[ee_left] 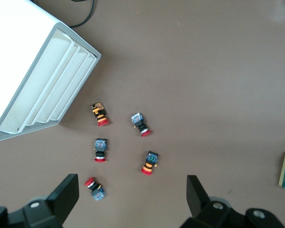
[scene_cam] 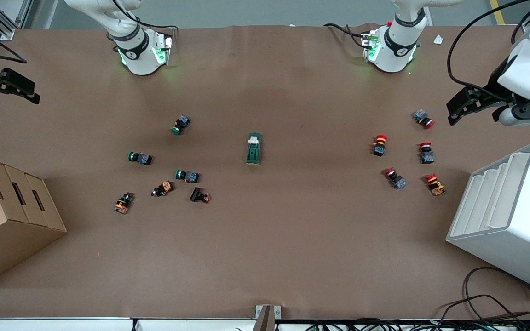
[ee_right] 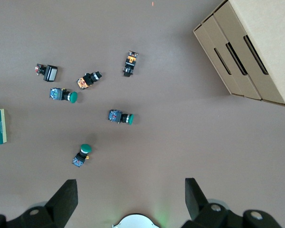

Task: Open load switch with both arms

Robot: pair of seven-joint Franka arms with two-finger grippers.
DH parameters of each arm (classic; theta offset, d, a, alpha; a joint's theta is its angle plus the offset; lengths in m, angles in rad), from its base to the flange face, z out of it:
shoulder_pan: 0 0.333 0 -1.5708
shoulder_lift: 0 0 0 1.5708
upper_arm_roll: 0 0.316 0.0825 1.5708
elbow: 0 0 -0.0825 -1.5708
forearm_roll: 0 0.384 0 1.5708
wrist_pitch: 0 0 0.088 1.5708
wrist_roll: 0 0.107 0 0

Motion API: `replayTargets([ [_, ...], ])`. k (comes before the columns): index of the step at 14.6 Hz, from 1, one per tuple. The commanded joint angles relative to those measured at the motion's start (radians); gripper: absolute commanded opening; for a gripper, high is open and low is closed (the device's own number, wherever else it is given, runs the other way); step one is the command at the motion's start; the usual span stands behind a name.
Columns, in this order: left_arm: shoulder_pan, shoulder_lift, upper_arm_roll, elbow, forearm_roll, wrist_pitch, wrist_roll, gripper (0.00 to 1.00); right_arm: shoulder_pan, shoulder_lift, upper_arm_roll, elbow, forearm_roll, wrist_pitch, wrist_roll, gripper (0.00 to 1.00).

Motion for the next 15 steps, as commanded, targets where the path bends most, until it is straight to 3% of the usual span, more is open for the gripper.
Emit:
replayTargets([
  [1, -0.029, -0.090, 0.067, -0.099, -0.037, 0.002, 0.090, 1.00, -0.013, -0.040, 0.010, -0.044, 0.014, 0.027, 0.005, 1.00],
  [5, -0.086, -0.126, 0.153, -0.142, -0.076, 0.001, 0.171, 1.00, -0.015, -0.054, 0.012, -0.044, 0.025, 0.026, 0.008, 1.00],
  [15, -0.087, -0.100, 0.146, -0.116, -0.060, -0.006, 0.167, 1.00, -0.016, -0.056, 0.012, -0.044, 0.046, 0.000, 0.027, 1.00],
])
